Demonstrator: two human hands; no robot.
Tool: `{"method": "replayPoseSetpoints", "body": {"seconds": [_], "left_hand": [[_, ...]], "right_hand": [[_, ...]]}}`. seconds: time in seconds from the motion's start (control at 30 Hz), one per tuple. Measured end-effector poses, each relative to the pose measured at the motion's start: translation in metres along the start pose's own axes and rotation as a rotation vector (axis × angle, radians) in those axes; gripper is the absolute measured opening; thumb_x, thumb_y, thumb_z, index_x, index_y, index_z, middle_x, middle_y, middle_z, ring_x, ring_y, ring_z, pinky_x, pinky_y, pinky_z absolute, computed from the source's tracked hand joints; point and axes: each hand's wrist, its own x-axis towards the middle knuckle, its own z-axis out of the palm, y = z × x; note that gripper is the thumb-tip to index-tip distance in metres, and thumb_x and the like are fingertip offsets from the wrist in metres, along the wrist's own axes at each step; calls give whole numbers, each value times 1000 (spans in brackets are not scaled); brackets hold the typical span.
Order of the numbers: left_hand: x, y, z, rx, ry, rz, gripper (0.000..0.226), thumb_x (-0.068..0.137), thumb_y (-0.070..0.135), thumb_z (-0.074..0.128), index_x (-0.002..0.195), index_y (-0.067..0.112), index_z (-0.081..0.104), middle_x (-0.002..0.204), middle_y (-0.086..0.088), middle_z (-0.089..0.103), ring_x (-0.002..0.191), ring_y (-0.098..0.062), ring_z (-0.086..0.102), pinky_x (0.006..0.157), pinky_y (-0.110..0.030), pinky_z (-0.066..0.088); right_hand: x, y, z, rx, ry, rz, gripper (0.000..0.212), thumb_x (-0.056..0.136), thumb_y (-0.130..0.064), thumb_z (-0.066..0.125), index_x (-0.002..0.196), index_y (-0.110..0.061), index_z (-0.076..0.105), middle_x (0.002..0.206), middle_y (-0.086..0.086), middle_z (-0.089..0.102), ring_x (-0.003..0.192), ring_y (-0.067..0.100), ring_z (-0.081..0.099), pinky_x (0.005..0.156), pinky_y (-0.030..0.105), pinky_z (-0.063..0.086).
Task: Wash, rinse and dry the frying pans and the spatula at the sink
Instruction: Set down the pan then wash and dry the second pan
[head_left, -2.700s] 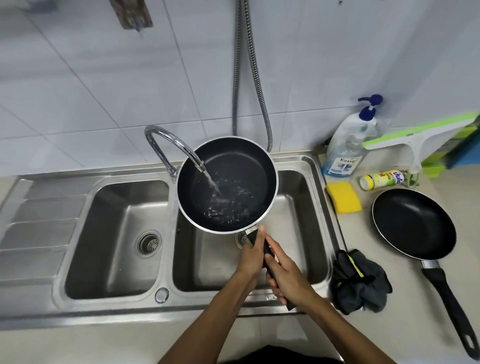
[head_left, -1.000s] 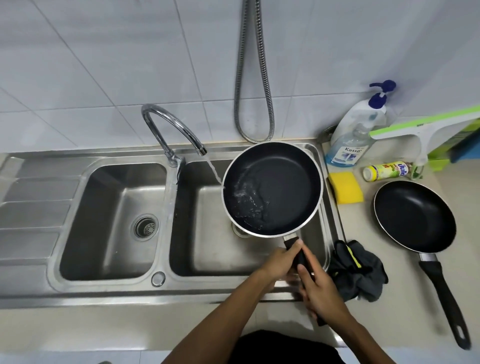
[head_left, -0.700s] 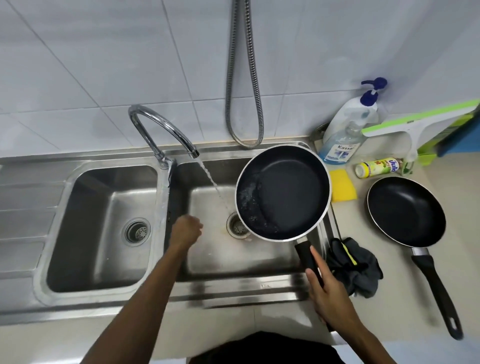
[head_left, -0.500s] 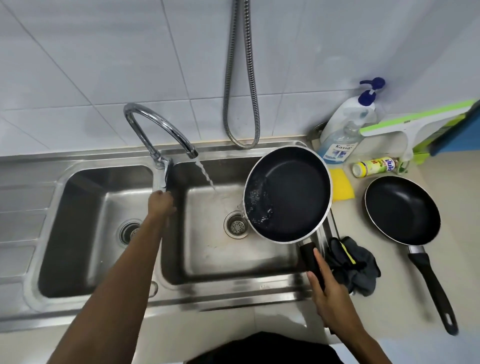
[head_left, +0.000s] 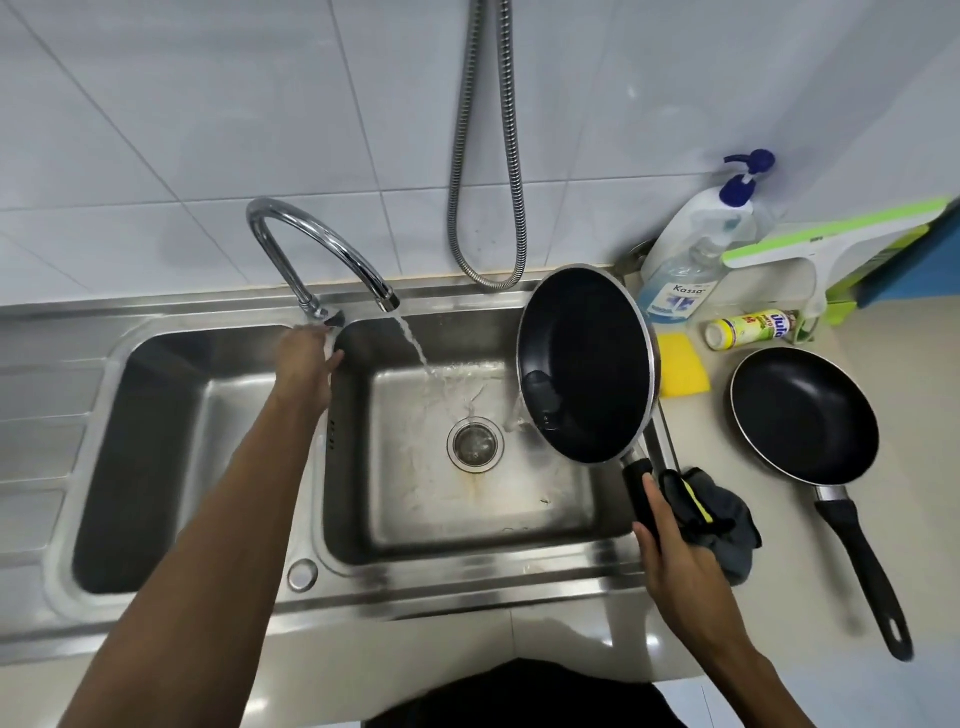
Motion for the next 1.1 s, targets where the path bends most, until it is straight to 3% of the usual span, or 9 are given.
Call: {"method": "replayPoseSetpoints", "body": {"seconds": [0.13, 0.3, 0.4, 0.5, 0.57, 0.7, 0.83, 1.0, 1.1], "left_hand": [[10, 19, 17, 96, -89, 76, 6, 93, 6, 62, 97, 10, 61, 98, -18, 58, 84, -23, 61, 72, -33, 46], [16, 29, 39, 254, -179, 99, 44, 102, 5, 49, 143, 6, 33, 133, -20, 54, 104, -24, 56, 85, -37, 48], [10, 30, 30, 414, -206, 156, 53, 102, 11, 54, 148, 9, 26, 129, -8, 45, 102, -18, 49, 78, -37, 44], [-8, 18, 20, 521, -218, 215, 58, 102, 8, 52, 154, 15, 27, 129, -18, 54, 103, -21, 55, 82, -37, 48], [-34, -5, 22, 614, -234, 243, 55, 103, 7, 51, 155, 7, 33, 141, -29, 54, 100, -27, 63, 84, -37, 53], [-96, -78, 25, 845, -404, 226, 43, 105, 15, 55, 145, -1, 53, 149, -20, 55, 133, -33, 55, 112, -38, 44], [-174, -128, 36, 858, -590, 284, 24, 103, 18, 61, 118, 6, 74, 127, -12, 71, 119, -25, 64, 98, -27, 46], [-236, -154, 65, 679, -815, 119, 27, 104, 31, 58, 107, 9, 73, 99, -3, 71, 87, -16, 62, 83, -35, 48], [-259, -154, 76, 485, -901, -259, 46, 106, 52, 48, 120, 13, 66, 113, 3, 70, 106, -14, 67, 92, -36, 51]], "right_hand": [[-2, -1, -6, -46, -10, -14, 68, 101, -42, 40, 161, -39, 9, 58, 1, 65, 51, 26, 63, 40, 32, 39], [-5, -1, -9, -89, -38, 28, 67, 103, -42, 41, 161, -40, 7, 64, 5, 66, 59, 30, 65, 48, 31, 36], [-6, 0, -11, -94, -51, 38, 67, 104, -43, 39, 160, -43, 2, 66, 5, 67, 62, 30, 66, 50, 31, 37], [-7, 4, -9, -86, -49, 44, 66, 104, -45, 36, 159, -46, 0, 66, 4, 68, 63, 30, 66, 50, 36, 44], [-8, 7, -8, -67, -50, 45, 65, 104, -46, 34, 158, -47, -2, 71, 3, 70, 68, 30, 69, 54, 40, 51], [-16, 12, -5, -105, -4, 17, 65, 103, -47, 34, 158, -46, 1, 69, 2, 69, 64, 27, 69, 52, 38, 51], [-27, 15, -5, -105, 45, 18, 64, 101, -44, 44, 158, -45, 13, 65, 4, 67, 58, 30, 67, 47, 40, 51], [-38, -3, -12, 214, 18, 74, 53, 102, -43, 47, 152, -41, 28, 117, 11, 70, 97, 43, 66, 73, 48, 54], [-43, -19, -11, 413, -47, 167, 42, 99, -60, 35, 137, -45, 33, 107, 8, 70, 86, 37, 67, 72, 47, 57]]}}
